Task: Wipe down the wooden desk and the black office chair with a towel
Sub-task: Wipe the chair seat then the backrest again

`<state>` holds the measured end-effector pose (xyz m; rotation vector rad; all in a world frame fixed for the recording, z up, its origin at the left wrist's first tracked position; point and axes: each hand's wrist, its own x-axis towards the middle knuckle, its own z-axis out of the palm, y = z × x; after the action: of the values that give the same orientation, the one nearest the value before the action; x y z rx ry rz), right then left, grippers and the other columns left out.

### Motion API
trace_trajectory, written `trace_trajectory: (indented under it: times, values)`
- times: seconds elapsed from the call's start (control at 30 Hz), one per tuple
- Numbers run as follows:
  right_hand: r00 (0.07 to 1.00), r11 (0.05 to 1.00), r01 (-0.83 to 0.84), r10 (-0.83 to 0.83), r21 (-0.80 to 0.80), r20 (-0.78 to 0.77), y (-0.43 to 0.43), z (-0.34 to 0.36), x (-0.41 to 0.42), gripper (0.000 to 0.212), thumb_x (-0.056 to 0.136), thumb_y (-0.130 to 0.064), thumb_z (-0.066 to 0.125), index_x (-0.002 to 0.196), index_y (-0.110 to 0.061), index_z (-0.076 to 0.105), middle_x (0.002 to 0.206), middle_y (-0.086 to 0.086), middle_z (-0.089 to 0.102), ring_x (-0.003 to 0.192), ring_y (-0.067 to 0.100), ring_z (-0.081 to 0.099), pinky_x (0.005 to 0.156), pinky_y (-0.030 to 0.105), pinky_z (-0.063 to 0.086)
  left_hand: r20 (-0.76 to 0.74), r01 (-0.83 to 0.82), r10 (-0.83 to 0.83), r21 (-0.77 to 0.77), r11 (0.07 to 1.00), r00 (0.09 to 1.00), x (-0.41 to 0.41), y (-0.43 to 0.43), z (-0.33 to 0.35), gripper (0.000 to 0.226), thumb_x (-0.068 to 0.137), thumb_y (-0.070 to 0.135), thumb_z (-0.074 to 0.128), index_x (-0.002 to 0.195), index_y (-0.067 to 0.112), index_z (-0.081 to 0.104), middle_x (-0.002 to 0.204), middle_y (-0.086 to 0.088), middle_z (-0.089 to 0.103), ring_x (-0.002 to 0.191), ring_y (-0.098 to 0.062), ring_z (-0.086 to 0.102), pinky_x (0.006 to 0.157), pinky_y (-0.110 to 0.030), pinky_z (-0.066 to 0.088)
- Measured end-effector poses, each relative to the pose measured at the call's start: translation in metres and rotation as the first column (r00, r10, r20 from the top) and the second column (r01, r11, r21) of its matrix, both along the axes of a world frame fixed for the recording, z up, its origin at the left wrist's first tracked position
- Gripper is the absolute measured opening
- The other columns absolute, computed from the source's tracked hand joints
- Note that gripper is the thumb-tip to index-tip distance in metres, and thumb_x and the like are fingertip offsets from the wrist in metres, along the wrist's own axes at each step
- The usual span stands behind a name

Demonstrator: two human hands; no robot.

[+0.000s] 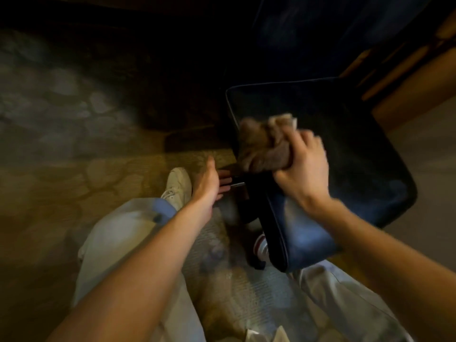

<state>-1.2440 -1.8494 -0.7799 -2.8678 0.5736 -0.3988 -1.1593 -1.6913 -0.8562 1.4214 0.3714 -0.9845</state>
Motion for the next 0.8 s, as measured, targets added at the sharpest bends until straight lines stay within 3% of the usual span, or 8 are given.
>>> trace_trajectory:
  times: [0.1,0.23,0.33,0.47,0.57,0.63,0.73,0.8]
  values:
    - [0.995,0.999,0.001,-0.004,-0.033,-0.101,-0.02,0.007,0.052,0.081,0.072,-0.02,0.069,0.149,-0.025,0.045,0.138,0.012,0.051,0.121,0.04,0.045,0.098,0.053,0.044,0.02,0.013,-0.013,-0.012,1.0,1.0,0.001,0.005,0.0,0.071,0.108,0.056,0.017,0.125,0.009,0.069,0.131,-0.01,0.068,0.12,-0.025,0.064,0.111,-0.042,0.04]
    - [0.92,0.991,-0.134,0.136,0.029,-0.367,-0.022,-0.011,0.105,0.086,0.08,-0.019,0.069,0.157,-0.027,0.032,0.156,0.01,0.038,0.14,0.042,0.033,0.113,0.063,0.031,-0.009,-0.013,0.013,-0.048,0.999,1.0,0.009,0.004,-0.001,0.072,0.108,0.056,0.016,0.135,0.007,0.062,0.138,-0.011,0.064,0.126,-0.026,0.061,0.11,-0.039,0.039]
    - [0.864,0.978,-0.207,0.186,0.006,-0.468,-0.017,-0.016,0.099,0.087,0.078,-0.025,0.072,0.156,-0.028,0.033,0.155,0.009,0.038,0.136,0.043,0.035,0.107,0.063,0.039,-0.051,-0.062,0.058,-0.076,0.995,0.997,0.016,0.0,-0.003,0.07,0.108,0.056,0.02,0.142,0.007,0.056,0.141,-0.011,0.062,0.127,-0.024,0.06,0.109,-0.038,0.042]
    - [0.768,0.895,-0.445,0.368,-0.024,-0.525,-0.013,-0.011,0.027,0.095,0.061,-0.034,0.075,0.15,-0.034,0.039,0.148,0.004,0.04,0.126,0.043,0.043,0.096,0.058,0.048,-0.098,-0.164,0.152,-0.119,0.979,0.983,0.023,-0.011,0.003,0.067,0.103,0.065,0.028,0.13,0.015,0.063,0.136,-0.008,0.065,0.108,-0.019,0.066,0.081,-0.034,0.051]
    - [0.632,0.761,-0.648,0.514,-0.033,-0.58,-0.013,-0.007,-0.031,0.094,0.055,-0.046,0.08,0.141,-0.037,0.045,0.144,-0.003,0.043,0.121,0.04,0.054,0.09,0.057,0.052,-0.07,-0.105,0.096,-0.149,0.983,0.993,0.018,-0.017,0.005,0.075,0.105,0.064,0.022,0.146,0.009,0.052,0.152,-0.009,0.053,0.136,-0.023,0.052,0.112,-0.04,0.036]
    - [0.575,0.691,-0.72,0.543,-0.064,-0.612,-0.02,0.001,-0.048,0.085,0.06,-0.054,0.077,0.139,-0.039,0.049,0.14,-0.004,0.053,0.115,0.032,0.058,0.081,0.048,0.057,-0.058,-0.113,0.105,-0.164,0.98,0.993,0.012,-0.019,0.004,0.077,0.104,0.065,0.023,0.147,0.008,0.051,0.152,-0.01,0.052,0.14,-0.023,0.048,0.117,-0.042,0.03]
    - [0.703,0.767,-0.625,0.471,-0.145,-0.533,-0.029,0.02,-0.034,0.077,0.064,-0.047,0.077,0.135,-0.034,0.05,0.126,-0.001,0.056,0.097,0.031,0.061,0.052,0.035,0.053,-0.086,-0.166,0.154,-0.153,0.974,0.984,0.004,-0.015,0.0,0.084,0.097,0.076,0.028,0.146,0.013,0.054,0.142,-0.007,0.06,0.126,-0.021,0.057,0.114,-0.041,0.036]
    - [0.805,0.836,-0.519,0.408,-0.179,-0.431,-0.026,0.029,-0.012,0.073,0.072,-0.046,0.078,0.138,-0.03,0.051,0.13,0.004,0.055,0.103,0.035,0.057,0.058,0.042,0.055,-0.118,-0.205,0.189,-0.143,0.968,0.975,-0.004,-0.011,-0.005,0.085,0.092,0.081,0.034,0.147,0.019,0.052,0.134,-0.006,0.065,0.111,-0.019,0.067,0.109,-0.042,0.042]
